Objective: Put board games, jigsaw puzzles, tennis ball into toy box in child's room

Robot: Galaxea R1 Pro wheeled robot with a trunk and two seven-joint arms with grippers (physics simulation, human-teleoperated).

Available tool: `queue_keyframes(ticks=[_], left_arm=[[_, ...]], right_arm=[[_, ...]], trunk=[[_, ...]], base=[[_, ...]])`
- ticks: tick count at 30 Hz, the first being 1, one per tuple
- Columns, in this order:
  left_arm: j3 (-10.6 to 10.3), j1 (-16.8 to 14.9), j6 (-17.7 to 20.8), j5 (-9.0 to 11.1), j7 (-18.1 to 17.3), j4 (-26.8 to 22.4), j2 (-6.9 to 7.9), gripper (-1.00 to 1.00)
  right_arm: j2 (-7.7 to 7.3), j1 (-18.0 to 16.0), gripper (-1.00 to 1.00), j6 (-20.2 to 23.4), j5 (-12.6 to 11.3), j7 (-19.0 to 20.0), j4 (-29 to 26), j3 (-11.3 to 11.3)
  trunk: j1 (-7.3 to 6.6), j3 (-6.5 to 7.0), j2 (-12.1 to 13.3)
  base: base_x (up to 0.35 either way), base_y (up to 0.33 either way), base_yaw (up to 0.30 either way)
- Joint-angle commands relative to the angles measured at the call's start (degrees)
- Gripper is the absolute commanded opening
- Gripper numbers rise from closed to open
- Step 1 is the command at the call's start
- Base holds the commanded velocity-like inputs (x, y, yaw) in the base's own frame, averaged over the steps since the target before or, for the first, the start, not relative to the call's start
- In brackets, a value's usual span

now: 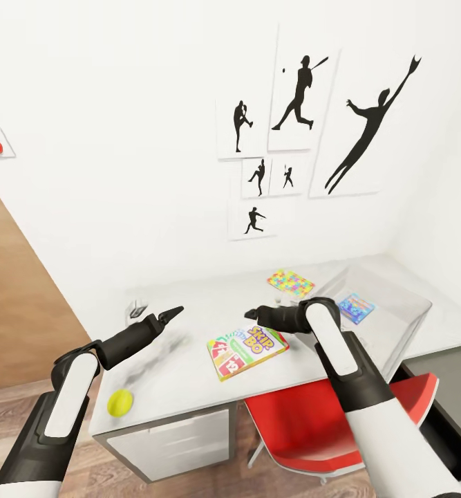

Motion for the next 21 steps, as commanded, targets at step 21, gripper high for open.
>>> queue_keyframes(ticks=[21], left_arm=[[0.09,-0.05,0.32,0.09,-0.23,-0.01,-0.01,1.0]], right_arm=[[0.93,-6.41,1.0,-0.38,-0.43,-0.84,17.72,1.51]], trunk=[[0.03,-0.12,-0.12]], base=[[0.0,0.0,0.0]])
